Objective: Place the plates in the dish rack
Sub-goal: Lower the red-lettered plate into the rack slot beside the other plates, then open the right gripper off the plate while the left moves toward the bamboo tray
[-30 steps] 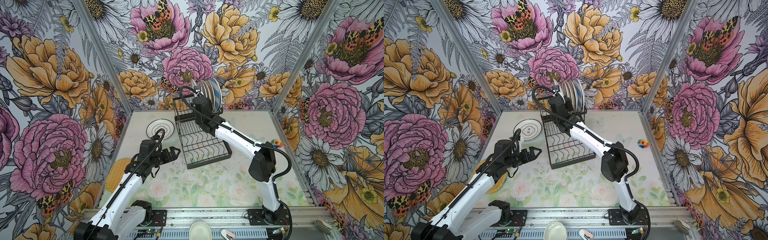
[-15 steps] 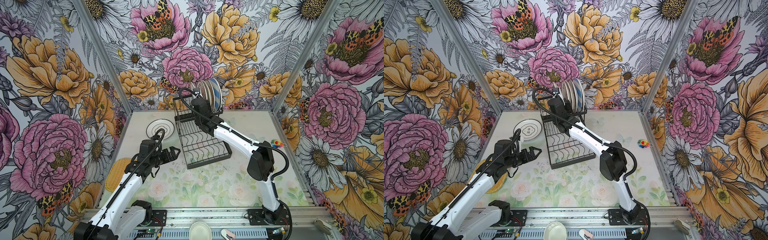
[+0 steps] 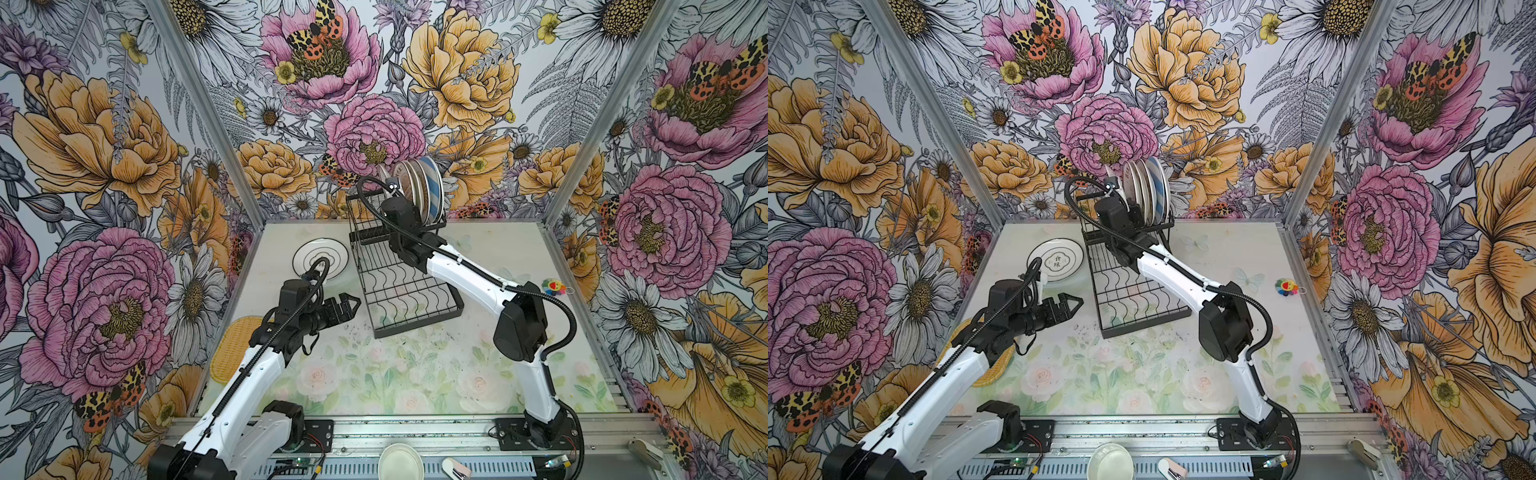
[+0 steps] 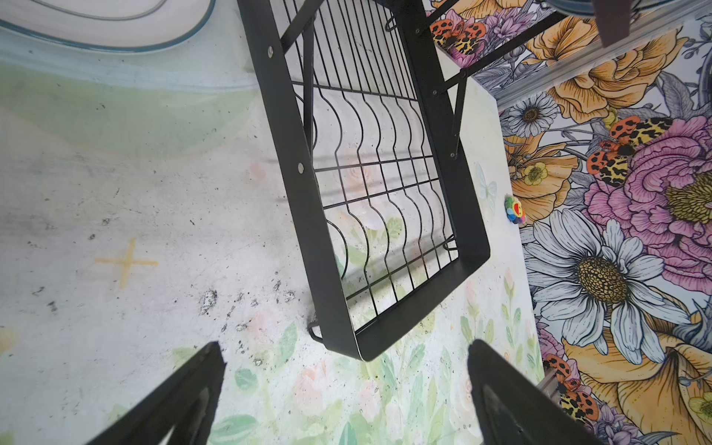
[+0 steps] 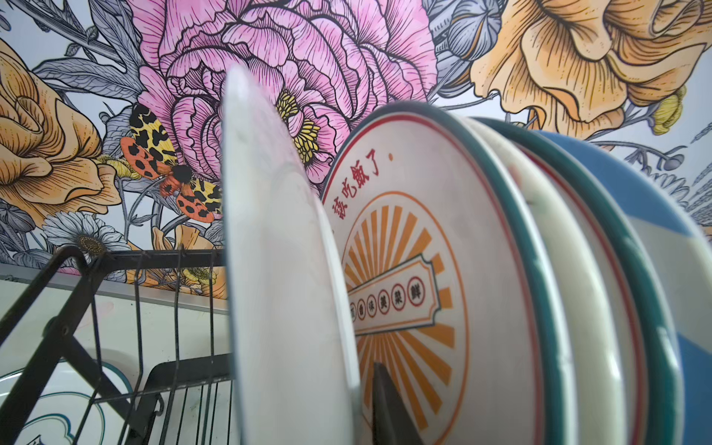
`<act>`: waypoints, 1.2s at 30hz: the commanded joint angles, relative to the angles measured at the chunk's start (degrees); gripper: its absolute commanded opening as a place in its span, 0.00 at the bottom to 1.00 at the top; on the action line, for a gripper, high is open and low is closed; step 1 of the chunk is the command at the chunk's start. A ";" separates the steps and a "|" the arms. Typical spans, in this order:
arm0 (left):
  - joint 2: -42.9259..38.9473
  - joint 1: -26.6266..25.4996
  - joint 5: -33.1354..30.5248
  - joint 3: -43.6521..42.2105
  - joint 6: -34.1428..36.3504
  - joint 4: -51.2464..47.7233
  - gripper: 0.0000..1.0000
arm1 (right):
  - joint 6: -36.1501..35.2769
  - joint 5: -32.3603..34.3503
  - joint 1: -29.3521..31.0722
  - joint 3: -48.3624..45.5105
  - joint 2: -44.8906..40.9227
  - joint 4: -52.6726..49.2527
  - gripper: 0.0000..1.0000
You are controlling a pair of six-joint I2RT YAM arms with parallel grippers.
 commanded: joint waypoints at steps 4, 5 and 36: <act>-0.91 0.64 -1.30 -0.08 1.55 0.11 0.99 | -0.34 1.29 0.24 -0.54 -5.31 1.10 0.25; -1.07 0.65 -1.21 -0.08 1.55 0.11 0.99 | -0.42 1.38 0.32 -0.90 -5.76 1.10 0.28; -1.60 7.17 -17.96 4.17 -0.78 -12.53 0.99 | 8.45 -1.36 4.07 -23.54 -28.05 -2.17 0.53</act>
